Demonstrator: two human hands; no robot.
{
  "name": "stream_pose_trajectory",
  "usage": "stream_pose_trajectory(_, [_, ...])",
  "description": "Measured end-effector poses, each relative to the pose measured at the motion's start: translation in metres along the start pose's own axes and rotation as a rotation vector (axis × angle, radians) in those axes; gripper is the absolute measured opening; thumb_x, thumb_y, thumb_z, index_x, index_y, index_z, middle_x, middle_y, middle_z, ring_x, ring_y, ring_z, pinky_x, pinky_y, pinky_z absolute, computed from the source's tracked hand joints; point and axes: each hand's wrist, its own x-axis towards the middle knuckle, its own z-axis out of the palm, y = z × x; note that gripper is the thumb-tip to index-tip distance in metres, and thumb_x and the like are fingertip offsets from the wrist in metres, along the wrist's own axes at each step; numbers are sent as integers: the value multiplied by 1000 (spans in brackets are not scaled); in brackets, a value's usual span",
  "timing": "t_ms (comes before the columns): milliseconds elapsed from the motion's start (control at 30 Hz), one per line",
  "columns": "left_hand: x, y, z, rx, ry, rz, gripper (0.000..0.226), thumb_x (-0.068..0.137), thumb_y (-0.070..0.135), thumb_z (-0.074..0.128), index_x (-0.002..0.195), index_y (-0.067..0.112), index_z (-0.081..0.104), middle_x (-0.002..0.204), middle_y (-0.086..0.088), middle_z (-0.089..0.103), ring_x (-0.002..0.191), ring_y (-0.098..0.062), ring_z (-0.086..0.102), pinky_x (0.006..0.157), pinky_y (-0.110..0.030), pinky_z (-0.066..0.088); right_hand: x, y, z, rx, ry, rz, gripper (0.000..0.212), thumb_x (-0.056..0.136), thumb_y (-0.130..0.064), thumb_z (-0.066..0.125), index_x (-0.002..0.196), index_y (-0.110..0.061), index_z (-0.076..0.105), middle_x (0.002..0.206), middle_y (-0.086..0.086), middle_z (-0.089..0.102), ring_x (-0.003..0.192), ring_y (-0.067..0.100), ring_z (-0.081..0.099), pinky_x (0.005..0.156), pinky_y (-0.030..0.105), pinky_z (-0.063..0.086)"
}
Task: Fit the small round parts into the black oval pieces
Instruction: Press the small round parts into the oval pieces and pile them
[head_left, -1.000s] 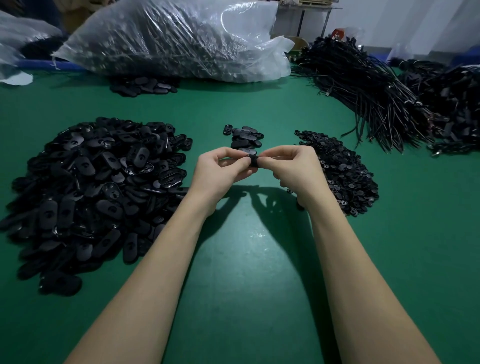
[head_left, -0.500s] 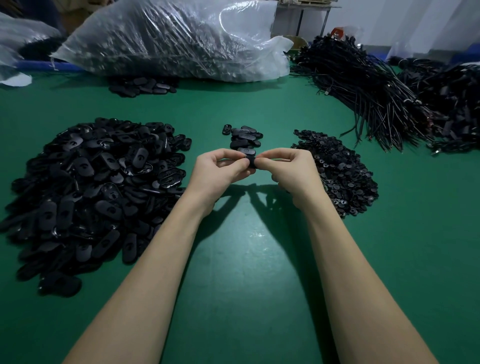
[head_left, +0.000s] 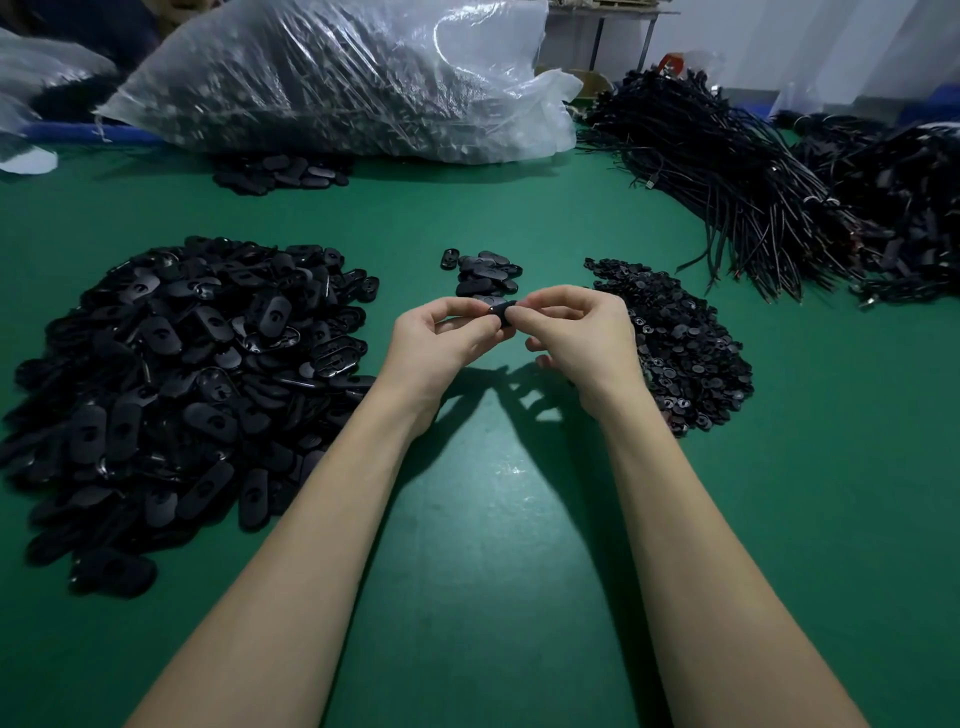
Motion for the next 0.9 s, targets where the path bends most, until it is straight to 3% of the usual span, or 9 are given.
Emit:
stream_pose_trajectory(200, [2, -1, -2, -18, 9, -4, 13, 86, -7, 71, 91, 4, 67, 85, -10, 78, 90, -25, 77, 79, -21, 58, 1, 0, 1, -55, -34, -47, 5, 88, -15, 78, 83, -17, 78, 73, 0, 76, 57, 7, 67, 49, 18, 48])
stream_pose_trajectory(567, [-1, 2, -2, 9, -40, -15, 10, 89, -7, 68, 96, 0, 65, 90, -14, 78, 94, -30, 76, 86, -26, 59, 2, -2, -5, 10, -69, 56, 9, 83, -14, 81, 82, -19, 74, 54, -11, 67, 45, 2, 55, 43, 16, 41])
stream_pose_trajectory(733, [-2, 7, -4, -62, -67, -72, 10, 91, -6, 66, 99, -1, 64, 96, -18, 77, 93, -31, 76, 82, -25, 60, 3, -2, -13, 138, -179, 186, 16, 82, -15, 85, 92, -23, 76, 74, -5, 71, 51, 6, 57, 44, 16, 44])
stream_pose_trajectory(900, [-4, 9, -4, -125, -119, -131, 12, 91, -6, 65, 101, 0, 67, 94, -14, 77, 88, -23, 76, 76, -20, 59, 4, -2, -19, 434, -346, 373, 15, 88, -6, 75, 96, -19, 74, 80, -1, 75, 60, 6, 68, 49, 11, 50])
